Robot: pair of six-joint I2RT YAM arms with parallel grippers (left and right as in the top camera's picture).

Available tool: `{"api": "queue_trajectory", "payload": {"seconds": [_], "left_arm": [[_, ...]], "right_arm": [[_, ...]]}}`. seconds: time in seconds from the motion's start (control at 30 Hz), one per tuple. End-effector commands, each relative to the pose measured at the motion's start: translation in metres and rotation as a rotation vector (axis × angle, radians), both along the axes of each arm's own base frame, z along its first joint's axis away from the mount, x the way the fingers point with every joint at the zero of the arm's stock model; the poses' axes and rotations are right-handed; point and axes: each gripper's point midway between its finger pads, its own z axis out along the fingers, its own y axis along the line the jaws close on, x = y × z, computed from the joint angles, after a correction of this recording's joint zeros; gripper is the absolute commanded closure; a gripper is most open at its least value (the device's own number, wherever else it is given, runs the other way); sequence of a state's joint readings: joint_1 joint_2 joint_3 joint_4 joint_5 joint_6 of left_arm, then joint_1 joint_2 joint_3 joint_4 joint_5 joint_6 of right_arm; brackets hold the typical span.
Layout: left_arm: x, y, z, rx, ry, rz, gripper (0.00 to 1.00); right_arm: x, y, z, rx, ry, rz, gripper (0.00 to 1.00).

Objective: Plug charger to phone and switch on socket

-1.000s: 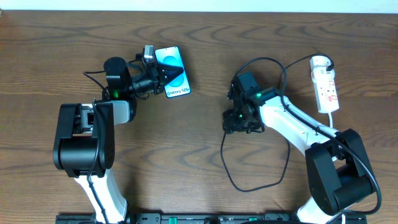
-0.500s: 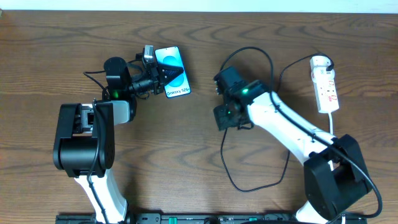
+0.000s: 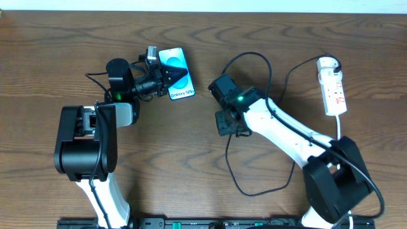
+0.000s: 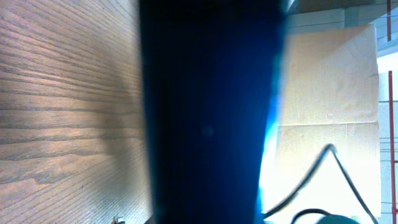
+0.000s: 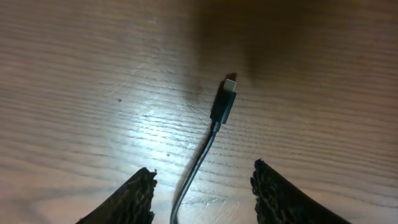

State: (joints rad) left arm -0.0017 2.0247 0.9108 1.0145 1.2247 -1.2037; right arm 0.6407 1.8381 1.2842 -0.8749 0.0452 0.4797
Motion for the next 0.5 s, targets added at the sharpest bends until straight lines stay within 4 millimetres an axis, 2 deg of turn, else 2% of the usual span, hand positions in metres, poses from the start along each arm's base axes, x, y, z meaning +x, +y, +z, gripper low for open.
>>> {"api": "queue_trajectory", "payload": {"seconds": [0.0, 0.47], "left_arm": [[0.003, 0.0, 0.011, 0.004, -0.052, -0.009, 0.93], [0.002, 0.0, 0.011, 0.003, -0.052, -0.013, 0.93]], "right_arm": [[0.002, 0.0, -0.01, -0.025, 0.016, -0.031, 0.55], [-0.007, -0.001, -0.032, -0.03, 0.101, -0.068, 0.6]]}}
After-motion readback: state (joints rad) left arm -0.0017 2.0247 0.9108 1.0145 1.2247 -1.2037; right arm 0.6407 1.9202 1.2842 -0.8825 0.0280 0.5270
